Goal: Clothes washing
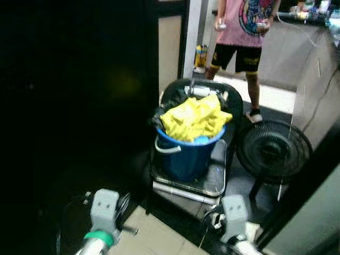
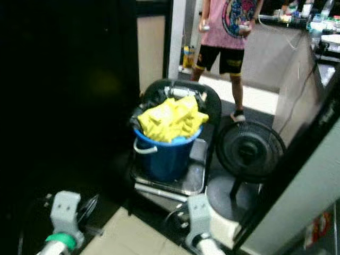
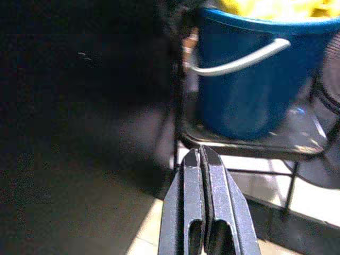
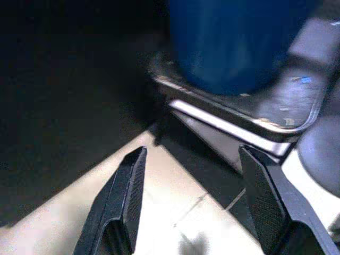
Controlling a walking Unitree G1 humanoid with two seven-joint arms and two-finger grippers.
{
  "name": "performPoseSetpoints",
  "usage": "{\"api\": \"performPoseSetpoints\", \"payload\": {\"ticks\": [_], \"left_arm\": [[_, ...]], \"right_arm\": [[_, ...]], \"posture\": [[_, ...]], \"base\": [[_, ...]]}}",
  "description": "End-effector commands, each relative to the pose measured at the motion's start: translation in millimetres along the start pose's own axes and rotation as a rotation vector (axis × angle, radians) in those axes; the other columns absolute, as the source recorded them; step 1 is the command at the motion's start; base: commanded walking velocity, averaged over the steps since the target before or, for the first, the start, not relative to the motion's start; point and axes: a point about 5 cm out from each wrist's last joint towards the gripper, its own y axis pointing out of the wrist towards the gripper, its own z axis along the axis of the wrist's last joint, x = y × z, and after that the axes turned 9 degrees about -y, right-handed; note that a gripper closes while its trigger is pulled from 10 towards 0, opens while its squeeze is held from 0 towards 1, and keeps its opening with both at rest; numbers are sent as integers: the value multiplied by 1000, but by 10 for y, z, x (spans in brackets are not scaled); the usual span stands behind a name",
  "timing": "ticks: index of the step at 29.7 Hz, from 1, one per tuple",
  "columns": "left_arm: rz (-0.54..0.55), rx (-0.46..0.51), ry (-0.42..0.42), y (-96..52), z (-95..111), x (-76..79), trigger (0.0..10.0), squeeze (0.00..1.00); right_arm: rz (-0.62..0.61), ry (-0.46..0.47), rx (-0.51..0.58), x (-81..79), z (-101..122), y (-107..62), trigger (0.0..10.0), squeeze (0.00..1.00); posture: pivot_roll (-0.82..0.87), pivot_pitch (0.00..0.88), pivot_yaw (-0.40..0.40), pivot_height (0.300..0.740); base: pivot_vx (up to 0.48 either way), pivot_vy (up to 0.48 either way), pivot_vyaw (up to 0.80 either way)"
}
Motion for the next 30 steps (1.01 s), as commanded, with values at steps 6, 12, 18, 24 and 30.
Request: {"api": "performPoseSetpoints", "payload": {"ticks": [6,12,18,24,30], "left_arm": [[-12,-20,-25,-14,-56,50,10000,0],[-15,-25,-28,-6,-55,59,10000,0],[-20,-28,-31,-3,-63,71,10000,0],[-21,-26,-35,3,-55,70,10000,0],[-36,39,-59,93,135,94,10000,0]], "right_arm": [[-13,-15,-29,71,-63,-54,10000,0],[-17,-7,-33,67,-70,-65,10000,0],[-18,7,-16,54,-58,-79,10000,0],[-12,-9,0,50,-15,-67,10000,0],[-27,78,133,91,302,6,10000,0]], "posture": [[-41,20,69,740],[-44,21,68,740],[-45,20,67,740],[-44,17,66,740],[-37,14,66,740]], "base": [[367,0,0],[369,0,-513],[361,0,-800],[352,0,-133],[348,0,0]]}}
